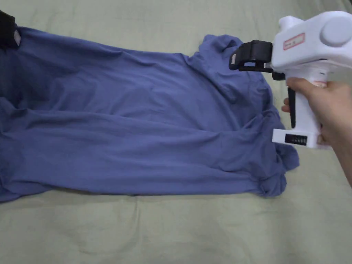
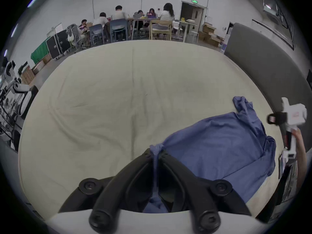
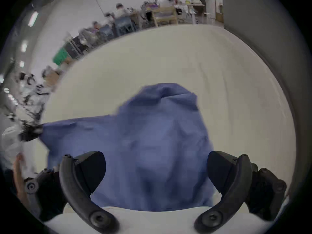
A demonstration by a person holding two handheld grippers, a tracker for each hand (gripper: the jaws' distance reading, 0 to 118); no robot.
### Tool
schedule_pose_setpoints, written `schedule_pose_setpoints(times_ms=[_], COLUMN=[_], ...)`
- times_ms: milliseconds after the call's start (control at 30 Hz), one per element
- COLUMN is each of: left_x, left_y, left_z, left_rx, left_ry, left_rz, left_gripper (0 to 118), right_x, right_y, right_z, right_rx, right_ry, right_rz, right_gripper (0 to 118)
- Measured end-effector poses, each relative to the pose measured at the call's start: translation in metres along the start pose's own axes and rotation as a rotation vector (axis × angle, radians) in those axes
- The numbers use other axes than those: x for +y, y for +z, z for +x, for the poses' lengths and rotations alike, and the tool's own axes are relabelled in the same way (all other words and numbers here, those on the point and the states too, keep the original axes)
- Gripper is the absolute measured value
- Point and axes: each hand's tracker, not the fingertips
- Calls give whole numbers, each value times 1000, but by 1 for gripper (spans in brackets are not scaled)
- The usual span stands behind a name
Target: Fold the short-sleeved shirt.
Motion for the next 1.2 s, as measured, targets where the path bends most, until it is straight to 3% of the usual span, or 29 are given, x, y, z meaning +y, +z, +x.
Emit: schedule_pose_setpoints(times_ms=[67, 133, 167, 200, 267, 333, 400, 700, 900, 1067, 1200], left_x=[-3, -4, -3, -3, -3, -1, 1, 0, -47, -111, -149], left_y=[-2, -5, -7, -9, -13, -14, -15, 25, 81, 102, 80], left_z=[-3, -4, -4, -4, -4, -2, -2, -5, -9, -9, -4], left_rx=[-10, -20, -16, -16, -18, -14, -12, -14, 37, 52, 41], left_ry=[34, 42, 45, 47, 48, 38, 30, 10, -57, -63, -42], left_rz=[-13, -22, -23, -25, -27, -24, -23, 14, 5, -84, -188], left_gripper=[2, 2, 2, 2, 2, 2, 2, 2, 2, 2, 2], right_x=[14, 22, 22, 18, 18, 19, 16, -3, -64, -138, -185], right_y=[-38, -54, -63, -70, -56, -51, -35, 41, 130, 170, 156], right_z=[11, 20, 26, 29, 27, 21, 22, 21, 27, 37, 50], right_rx=[-108, -96, -68, -36, -56, -88, -65, 26, 111, 129, 132], right_ry=[-1, -82, -134, -184, -149, -70, -67, -32, 11, 16, -34], right_rz=[-63, -95, -106, -129, -88, -79, -40, 104, 192, 162, 77], right_gripper=[118, 98, 78, 74, 64, 19, 7, 6, 6, 6, 6])
